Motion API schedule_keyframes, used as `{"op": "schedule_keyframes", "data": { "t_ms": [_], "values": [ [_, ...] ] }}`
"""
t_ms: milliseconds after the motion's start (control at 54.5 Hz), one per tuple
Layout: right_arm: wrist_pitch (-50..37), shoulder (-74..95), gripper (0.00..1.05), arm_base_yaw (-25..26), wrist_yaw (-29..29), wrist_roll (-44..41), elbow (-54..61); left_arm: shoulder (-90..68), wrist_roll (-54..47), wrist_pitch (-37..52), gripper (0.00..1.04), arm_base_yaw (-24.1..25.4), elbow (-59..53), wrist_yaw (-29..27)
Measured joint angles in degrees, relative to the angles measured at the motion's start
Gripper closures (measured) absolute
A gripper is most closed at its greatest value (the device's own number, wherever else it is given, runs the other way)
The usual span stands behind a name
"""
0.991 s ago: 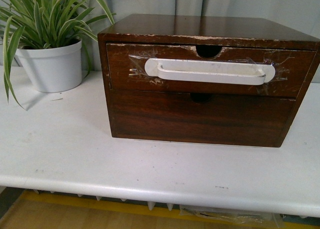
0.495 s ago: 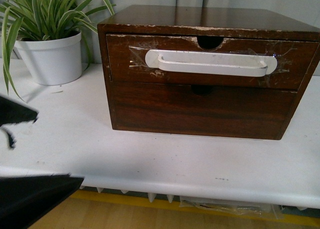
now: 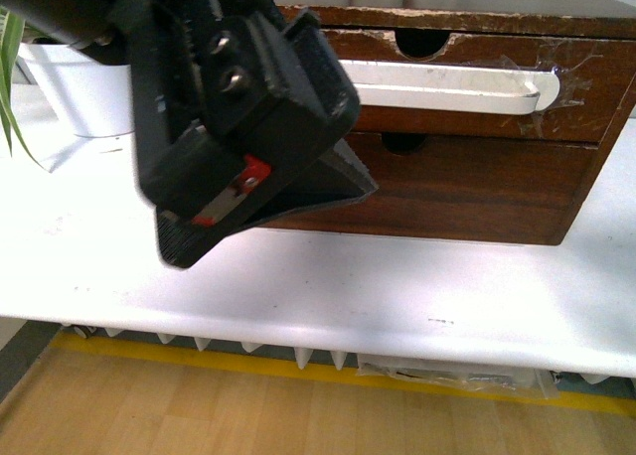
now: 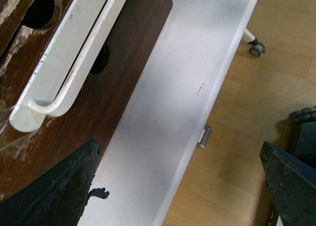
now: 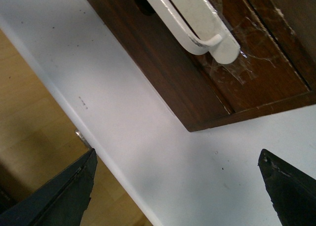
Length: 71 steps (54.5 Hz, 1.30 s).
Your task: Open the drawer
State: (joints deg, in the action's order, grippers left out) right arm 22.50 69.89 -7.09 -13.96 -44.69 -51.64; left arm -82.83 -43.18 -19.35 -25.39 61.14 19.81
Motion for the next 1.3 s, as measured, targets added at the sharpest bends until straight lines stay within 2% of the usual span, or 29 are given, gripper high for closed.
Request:
{"op": "schedule_keyframes", "data": {
  "t_ms": [275,532,1009,1303],
  "values": [
    [1.2,5.9,0.09,-1.2,-3.6,-5.0,-3.3,-11.4,-0.5,-0.8,0.06,-1.0,10.7,-0.7],
    [0.3,10.8,0.09,-1.3,-5.7,-6.6,-6.2,-17.0,-0.6,-0.9,0.06,-0.9,15.5,-1.3],
    [-1.5,14.8,0.09,-1.9,-7.8,-6.6,-9.2,-22.0,-4.9,-4.1,0.06,-0.8,20.9,-3.3],
    [-2.7,17.8,0.09,-3.0,-7.5,-6.4,-10.7,-22.1,-7.2,-7.0,0.06,-0.8,21.5,-2.1]
  ]
}}
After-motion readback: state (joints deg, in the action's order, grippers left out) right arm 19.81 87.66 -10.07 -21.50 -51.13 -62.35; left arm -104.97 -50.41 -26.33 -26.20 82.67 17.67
